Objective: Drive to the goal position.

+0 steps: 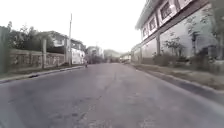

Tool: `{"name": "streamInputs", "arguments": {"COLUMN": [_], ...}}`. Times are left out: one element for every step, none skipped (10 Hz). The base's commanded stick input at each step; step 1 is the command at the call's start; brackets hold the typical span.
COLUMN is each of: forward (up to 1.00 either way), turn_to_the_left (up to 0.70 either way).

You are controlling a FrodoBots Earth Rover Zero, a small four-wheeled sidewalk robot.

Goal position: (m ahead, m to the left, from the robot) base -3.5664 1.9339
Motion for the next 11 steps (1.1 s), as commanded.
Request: {"name": "streamInputs", "arguments": {"forward": [1.00,1.00,1.00,1.00,1.00,1.00,1.00,1.00,1.00,1.00,1.00], "turn_to_the_left": [-0.31,0.00,0.00,0.00,0.00,0.00,0.00,0.00,0.00,0.00,0.00]}}
